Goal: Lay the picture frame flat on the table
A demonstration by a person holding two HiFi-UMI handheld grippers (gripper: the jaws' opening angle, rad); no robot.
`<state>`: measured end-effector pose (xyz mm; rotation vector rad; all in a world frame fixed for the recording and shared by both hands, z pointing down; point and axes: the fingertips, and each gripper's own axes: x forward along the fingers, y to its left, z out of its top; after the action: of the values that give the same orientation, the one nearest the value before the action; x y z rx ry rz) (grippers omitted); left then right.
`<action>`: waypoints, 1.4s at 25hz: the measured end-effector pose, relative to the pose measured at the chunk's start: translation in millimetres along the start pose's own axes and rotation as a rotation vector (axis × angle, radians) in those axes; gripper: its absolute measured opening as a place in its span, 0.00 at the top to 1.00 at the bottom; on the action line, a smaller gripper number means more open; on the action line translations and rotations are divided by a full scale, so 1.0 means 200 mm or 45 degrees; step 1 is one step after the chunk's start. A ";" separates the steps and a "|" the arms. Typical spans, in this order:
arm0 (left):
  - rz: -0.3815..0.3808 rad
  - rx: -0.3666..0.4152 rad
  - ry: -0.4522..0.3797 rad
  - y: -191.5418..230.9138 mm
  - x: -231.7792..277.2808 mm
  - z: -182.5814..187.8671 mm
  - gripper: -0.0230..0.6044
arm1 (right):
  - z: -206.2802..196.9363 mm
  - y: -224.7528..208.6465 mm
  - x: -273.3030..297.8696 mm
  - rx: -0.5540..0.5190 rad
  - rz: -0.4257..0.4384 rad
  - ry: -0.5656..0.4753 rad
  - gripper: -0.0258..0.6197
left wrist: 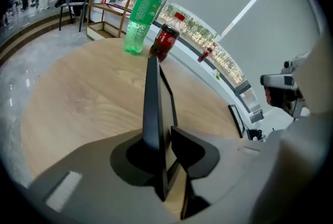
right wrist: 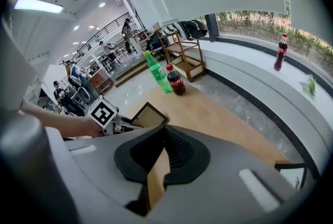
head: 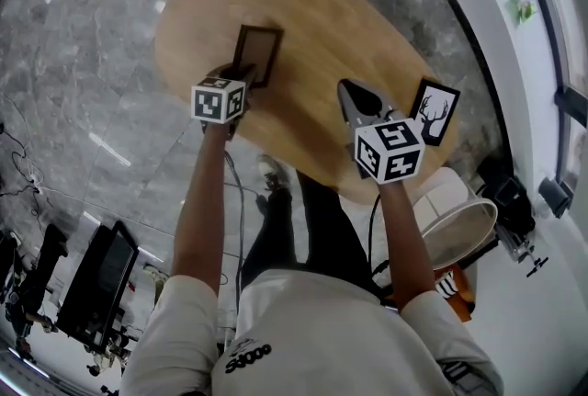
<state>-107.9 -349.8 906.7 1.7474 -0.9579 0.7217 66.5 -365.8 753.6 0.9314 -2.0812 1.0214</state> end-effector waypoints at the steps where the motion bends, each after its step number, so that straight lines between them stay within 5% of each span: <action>1: 0.007 0.002 0.000 0.01 0.01 0.00 0.80 | 0.00 0.00 0.00 0.000 0.000 0.002 0.96; 16: 0.177 0.020 -0.011 0.14 0.05 -0.05 0.50 | -0.05 0.00 0.02 0.034 0.012 0.026 0.96; 26: 0.171 -0.025 -0.003 0.17 0.02 -0.10 0.49 | 0.02 0.09 -0.03 0.077 0.061 -0.027 0.96; 35: 0.145 -0.028 -0.078 0.09 -0.27 -0.15 0.50 | 0.09 0.26 -0.17 0.016 0.070 -0.096 0.96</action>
<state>-152.2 -310.5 881.6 1.7148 -1.1106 0.7304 40.0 -346.9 698.4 0.9374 -2.1758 1.0434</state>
